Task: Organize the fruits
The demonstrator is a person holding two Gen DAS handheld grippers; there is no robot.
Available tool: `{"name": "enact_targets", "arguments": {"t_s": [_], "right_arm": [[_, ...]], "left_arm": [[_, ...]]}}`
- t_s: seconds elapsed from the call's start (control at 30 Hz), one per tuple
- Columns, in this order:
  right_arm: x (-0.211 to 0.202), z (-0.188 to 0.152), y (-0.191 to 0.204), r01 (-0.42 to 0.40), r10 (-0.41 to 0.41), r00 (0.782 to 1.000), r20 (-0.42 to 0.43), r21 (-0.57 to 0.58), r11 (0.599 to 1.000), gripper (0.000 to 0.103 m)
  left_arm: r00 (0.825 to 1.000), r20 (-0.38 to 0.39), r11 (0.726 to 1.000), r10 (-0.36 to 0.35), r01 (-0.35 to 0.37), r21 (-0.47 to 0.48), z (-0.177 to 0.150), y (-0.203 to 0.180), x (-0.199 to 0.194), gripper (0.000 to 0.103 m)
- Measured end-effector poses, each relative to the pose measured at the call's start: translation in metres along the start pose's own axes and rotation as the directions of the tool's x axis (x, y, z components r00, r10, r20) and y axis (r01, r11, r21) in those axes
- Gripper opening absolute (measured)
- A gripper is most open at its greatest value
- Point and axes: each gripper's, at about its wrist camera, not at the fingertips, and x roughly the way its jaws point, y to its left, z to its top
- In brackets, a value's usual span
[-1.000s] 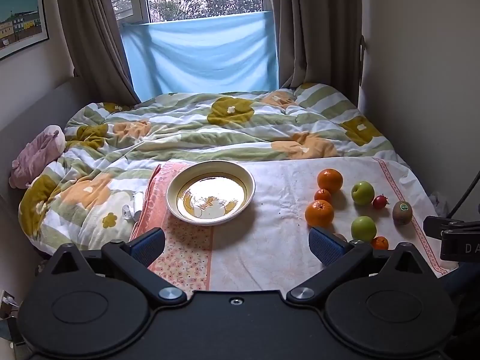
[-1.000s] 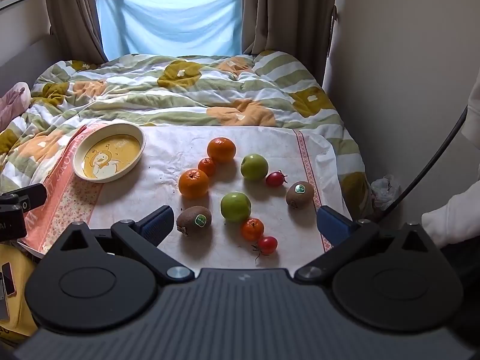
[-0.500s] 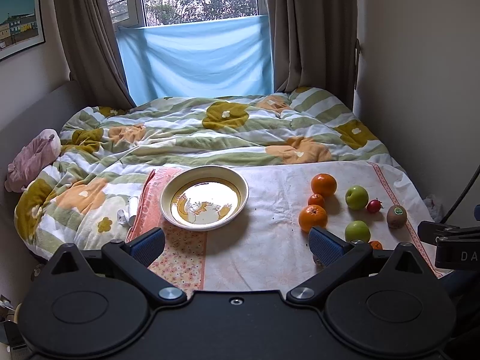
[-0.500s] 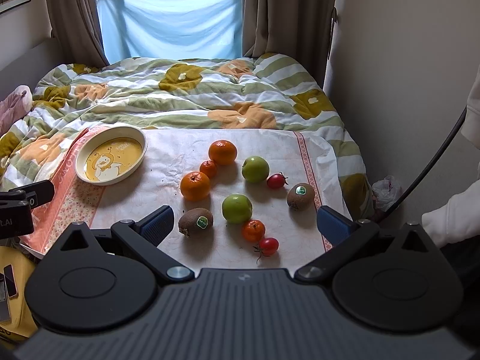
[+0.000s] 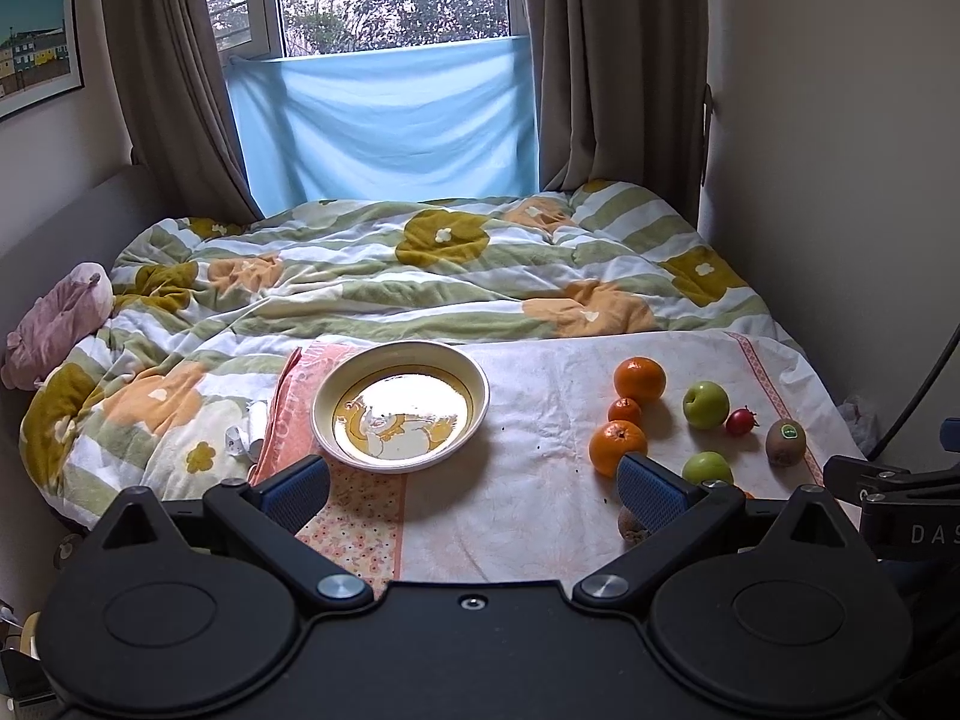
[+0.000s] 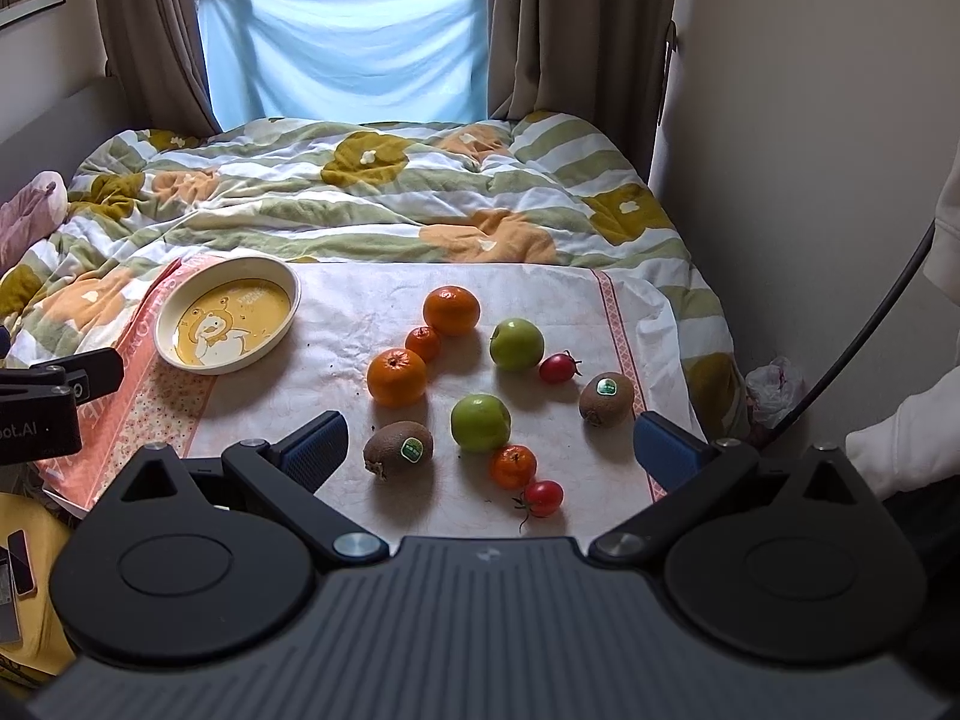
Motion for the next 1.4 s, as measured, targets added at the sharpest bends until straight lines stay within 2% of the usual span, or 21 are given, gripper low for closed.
{"name": "enact_targets", "arguments": {"t_s": [1.4], "right_arm": [[0.014, 0.009, 0.003, -0.019, 0.019, 1.0, -0.016, 0.008, 1.0, 0.103]], "left_arm": [[1.0, -0.019, 1.0, 0.002, -0.002, 0.015, 0.015, -0.004, 0.012, 0.103]]}}
